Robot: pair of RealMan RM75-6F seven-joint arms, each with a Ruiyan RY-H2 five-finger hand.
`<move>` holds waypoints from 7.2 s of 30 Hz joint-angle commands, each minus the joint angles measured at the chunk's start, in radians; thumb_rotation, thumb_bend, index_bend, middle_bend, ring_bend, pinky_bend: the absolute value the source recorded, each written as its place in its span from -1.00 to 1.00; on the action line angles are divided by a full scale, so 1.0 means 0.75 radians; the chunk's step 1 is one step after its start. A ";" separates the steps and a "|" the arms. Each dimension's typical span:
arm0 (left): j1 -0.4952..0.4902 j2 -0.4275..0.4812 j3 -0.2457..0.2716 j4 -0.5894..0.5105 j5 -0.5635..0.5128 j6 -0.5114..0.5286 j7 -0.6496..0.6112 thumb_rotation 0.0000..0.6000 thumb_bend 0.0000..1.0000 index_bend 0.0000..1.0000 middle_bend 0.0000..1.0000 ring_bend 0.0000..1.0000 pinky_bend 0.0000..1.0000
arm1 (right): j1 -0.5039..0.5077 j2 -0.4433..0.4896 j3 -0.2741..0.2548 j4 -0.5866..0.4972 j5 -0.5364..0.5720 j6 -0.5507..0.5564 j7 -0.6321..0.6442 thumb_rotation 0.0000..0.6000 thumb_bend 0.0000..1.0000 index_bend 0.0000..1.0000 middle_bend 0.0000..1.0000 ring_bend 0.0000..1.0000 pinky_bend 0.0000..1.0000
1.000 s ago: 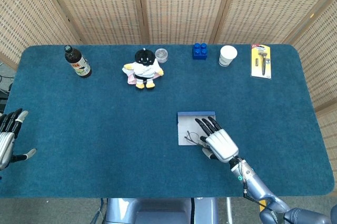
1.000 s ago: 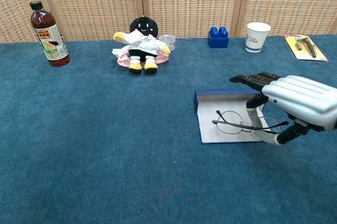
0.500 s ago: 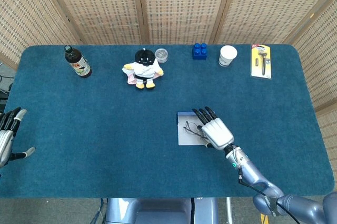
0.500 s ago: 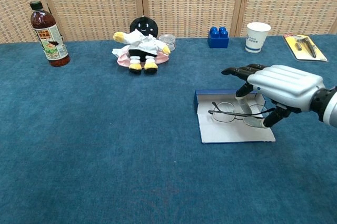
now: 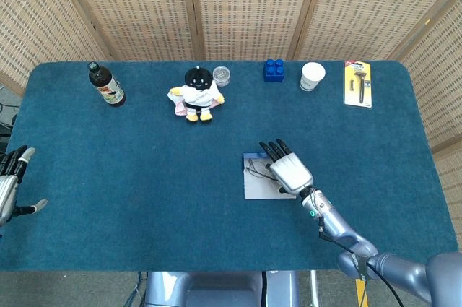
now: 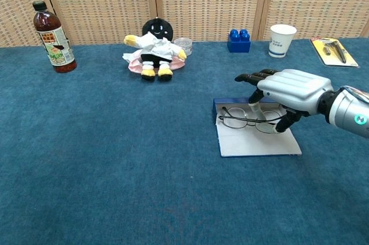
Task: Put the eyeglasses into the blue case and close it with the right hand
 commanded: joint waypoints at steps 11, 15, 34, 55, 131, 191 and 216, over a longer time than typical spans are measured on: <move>-0.011 -0.003 -0.007 0.011 -0.026 -0.026 -0.003 1.00 -1.00 -1.00 -1.00 -1.00 -1.00 | 0.056 -0.044 0.043 0.088 0.107 -0.054 -0.045 1.00 -0.09 0.21 -0.98 -1.00 -1.00; -0.012 -0.003 -0.006 0.010 -0.026 -0.027 -0.002 1.00 -1.00 -1.00 -1.00 -1.00 -1.00 | 0.056 -0.050 0.042 0.096 0.123 -0.045 -0.053 1.00 -0.09 0.21 -0.98 -1.00 -1.00; -0.009 -0.001 -0.001 0.008 -0.017 -0.018 -0.008 1.00 -1.00 -1.00 -1.00 -1.00 -1.00 | 0.057 -0.068 0.031 0.114 0.173 -0.013 -0.082 1.00 -0.24 -0.50 -1.00 -1.00 -1.00; -0.010 0.002 -0.001 0.006 -0.017 -0.019 -0.012 1.00 -1.00 -1.00 -1.00 -1.00 -1.00 | 0.055 -0.120 0.063 0.175 0.195 0.094 -0.122 1.00 -0.27 -0.99 -1.00 -1.00 -1.00; -0.010 -0.002 0.010 0.001 0.000 -0.014 -0.001 1.00 -1.00 -1.00 -1.00 -1.00 -1.00 | -0.092 -0.173 -0.105 0.113 -0.070 0.237 -0.243 1.00 -0.12 -0.14 -1.00 -1.00 -1.00; -0.011 0.008 0.013 0.000 0.008 -0.018 -0.026 1.00 -1.00 -1.00 -1.00 -1.00 -1.00 | -0.167 0.108 -0.253 -0.017 -0.279 0.449 -0.063 1.00 0.14 0.32 -0.87 -1.00 -0.94; -0.015 0.001 0.013 0.001 -0.002 -0.026 -0.009 1.00 -1.00 -1.00 -1.00 -1.00 -1.00 | -0.094 0.171 -0.213 -0.097 -0.224 0.205 -0.270 1.00 0.14 0.32 -0.87 -1.00 -0.93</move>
